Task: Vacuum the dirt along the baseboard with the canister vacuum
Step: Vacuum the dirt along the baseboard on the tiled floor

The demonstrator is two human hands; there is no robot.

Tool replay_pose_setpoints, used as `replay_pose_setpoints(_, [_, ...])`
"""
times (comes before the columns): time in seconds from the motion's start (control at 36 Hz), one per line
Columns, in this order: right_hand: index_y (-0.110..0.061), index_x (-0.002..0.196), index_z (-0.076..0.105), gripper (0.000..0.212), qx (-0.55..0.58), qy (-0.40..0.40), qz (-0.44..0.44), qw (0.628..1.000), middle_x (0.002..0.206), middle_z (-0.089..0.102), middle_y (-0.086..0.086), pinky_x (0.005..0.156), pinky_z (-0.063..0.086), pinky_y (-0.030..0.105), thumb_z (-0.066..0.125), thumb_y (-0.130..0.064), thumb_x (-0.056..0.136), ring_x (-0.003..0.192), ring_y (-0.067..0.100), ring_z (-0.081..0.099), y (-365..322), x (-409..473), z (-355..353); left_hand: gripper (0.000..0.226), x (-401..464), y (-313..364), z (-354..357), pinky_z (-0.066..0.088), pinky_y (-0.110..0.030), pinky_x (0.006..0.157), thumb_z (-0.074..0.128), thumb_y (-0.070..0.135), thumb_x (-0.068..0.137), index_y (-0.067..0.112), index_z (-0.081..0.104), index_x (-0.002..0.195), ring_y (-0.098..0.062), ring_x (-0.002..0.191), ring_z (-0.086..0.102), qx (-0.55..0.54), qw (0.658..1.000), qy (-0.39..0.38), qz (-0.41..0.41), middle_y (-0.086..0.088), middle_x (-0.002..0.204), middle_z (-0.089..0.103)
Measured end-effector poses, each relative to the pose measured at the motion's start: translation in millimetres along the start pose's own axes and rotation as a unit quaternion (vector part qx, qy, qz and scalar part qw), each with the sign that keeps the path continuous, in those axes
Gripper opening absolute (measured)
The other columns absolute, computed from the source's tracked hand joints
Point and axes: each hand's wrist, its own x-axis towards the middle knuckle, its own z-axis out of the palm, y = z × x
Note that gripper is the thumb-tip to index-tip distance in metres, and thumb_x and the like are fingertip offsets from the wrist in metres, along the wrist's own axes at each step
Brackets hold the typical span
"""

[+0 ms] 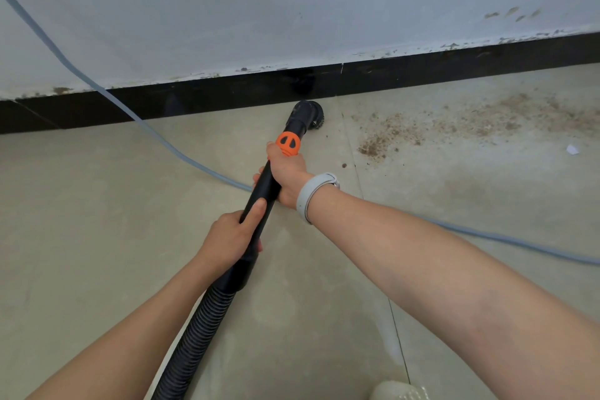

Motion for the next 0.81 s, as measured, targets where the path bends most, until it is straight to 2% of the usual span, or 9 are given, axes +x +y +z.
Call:
replay_pose_setpoints(0.14, [-0.012,0.09,0.046,0.02,0.011,0.018,-0.005,1.0,0.073,0.053,0.009,0.079,0.056,0.043,0.054,-0.029,0.096,0.058,0.023,0.058,-3,1,-17,0.065,4,6,11,0.052,-0.029,0.066,0.037,0.056,0.096,0.006,0.063,0.064,-0.017,0.061,0.067,0.005,1.0,-0.015,0.015,-0.003,0.057,0.069])
replay_pose_setpoints(0.31, [-0.01,0.104,0.046,0.023,0.026,0.022,-0.009,0.999,0.075,0.052,0.009,0.072,0.055,0.039,0.054,-0.03,0.096,0.059,0.022,0.058,-10,-2,-27,0.068,9,14,16,0.049,-0.025,0.062,0.038,0.058,0.096,0.003,0.066,0.068,-0.013,0.057,0.066,0.016,0.999,-0.019,0.027,-0.002,0.059,0.07])
replay_pose_setpoints(0.42, [-0.011,0.089,0.046,0.02,0.039,0.023,-0.01,0.999,0.074,0.052,0.01,0.07,0.055,0.038,0.053,-0.029,0.097,0.06,0.022,0.057,-10,-8,-31,0.067,7,17,16,0.048,-0.026,0.062,0.038,0.059,0.096,0.004,0.066,0.07,-0.014,0.06,0.067,0.036,0.999,-0.016,0.032,-0.001,0.059,0.07])
replay_pose_setpoints(0.5, [-0.011,0.09,0.046,0.02,0.06,0.022,-0.011,0.998,0.073,0.051,0.009,0.063,0.055,0.035,0.053,-0.028,0.097,0.059,0.022,0.056,-6,-13,-35,0.065,3,17,15,0.052,-0.028,0.066,0.037,0.061,0.095,0.006,0.065,0.074,-0.015,0.062,0.067,0.062,0.997,-0.016,0.032,-0.001,0.061,0.07])
replay_pose_setpoints(0.61, [-0.012,0.087,0.046,0.02,0.089,0.006,-0.003,0.996,0.076,0.051,0.009,0.068,0.055,0.037,0.052,-0.028,0.097,0.061,0.022,0.055,7,-19,-42,0.057,-9,14,15,0.051,-0.03,0.067,0.038,0.063,0.092,0.014,0.058,0.07,-0.014,0.061,0.066,0.098,0.995,-0.017,0.027,-0.001,0.063,0.071])
replay_pose_setpoints(0.81, [-0.012,0.086,0.043,0.02,0.111,-0.038,0.024,0.993,0.074,0.046,0.008,0.064,0.052,0.036,0.053,-0.026,0.096,0.06,0.022,0.05,18,-34,-32,0.058,-27,1,5,0.053,-0.032,0.071,0.039,0.061,0.094,0.013,0.059,0.069,-0.014,0.06,0.067,0.099,0.995,0.0,0.014,0.0,0.06,0.07])
